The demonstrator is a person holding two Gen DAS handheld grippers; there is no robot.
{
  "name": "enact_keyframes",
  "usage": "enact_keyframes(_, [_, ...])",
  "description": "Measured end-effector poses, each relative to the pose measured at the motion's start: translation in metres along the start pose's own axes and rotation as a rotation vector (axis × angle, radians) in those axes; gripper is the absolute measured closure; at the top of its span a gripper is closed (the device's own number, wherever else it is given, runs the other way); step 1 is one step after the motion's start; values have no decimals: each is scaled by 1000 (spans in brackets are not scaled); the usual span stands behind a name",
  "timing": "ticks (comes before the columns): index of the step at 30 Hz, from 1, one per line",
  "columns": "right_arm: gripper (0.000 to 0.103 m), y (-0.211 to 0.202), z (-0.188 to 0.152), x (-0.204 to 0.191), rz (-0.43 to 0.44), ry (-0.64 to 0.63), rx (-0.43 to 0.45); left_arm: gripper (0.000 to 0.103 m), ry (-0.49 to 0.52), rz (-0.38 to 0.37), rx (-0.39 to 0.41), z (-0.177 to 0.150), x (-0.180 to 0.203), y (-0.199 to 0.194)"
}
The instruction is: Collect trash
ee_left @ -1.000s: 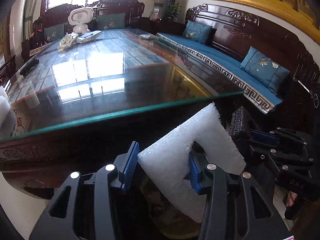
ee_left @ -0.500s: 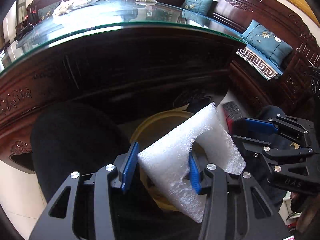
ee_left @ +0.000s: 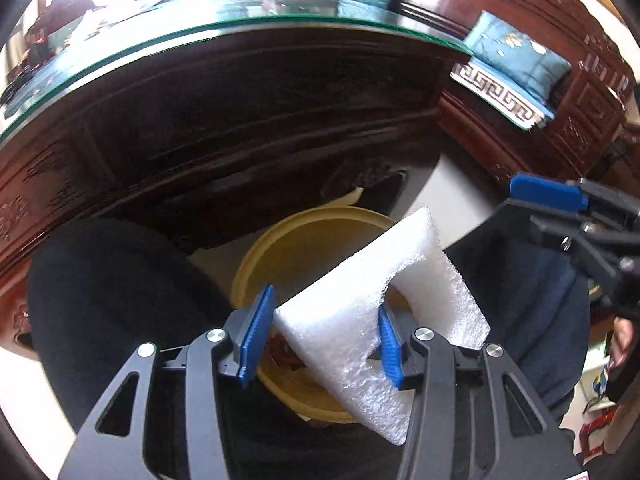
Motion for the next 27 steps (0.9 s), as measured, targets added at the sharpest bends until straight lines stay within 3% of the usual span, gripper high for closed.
enact_keyframes(2, [52, -1, -1, 3, -2, 8, 0, 40, 27, -9, -19, 4, 11, 8])
enact_keyframes(11, [49, 3, -7, 17, -2, 34, -9, 40, 88, -17, -46, 11, 40, 22])
enact_keyframes(22, [47, -1, 8, 13, 3, 11, 16, 39, 60, -4, -20, 16, 26, 9])
enact_keyframes(23, [44, -1, 11, 12, -1, 9, 21, 34, 55, 3, -7, 18, 23, 6])
enact_keyframes(24, [43, -2, 17, 9, -3, 3, 29, 20, 45, 16, 13, 23, 18, 0])
enact_keyframes(27, [42, -7, 37, 0, 5, -26, 60, 20, 13, 47, 76, 40, 3, -21])
Point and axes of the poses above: each gripper's, at about its wrist camera, not at the fingertips, and y roughly the way its jaws point, x to its right, z to its top, the point moved 5 cm from there along y, roughly the way its jaws point, and after that the axes turned 11 degrees about -x, right-handed, at the moved point
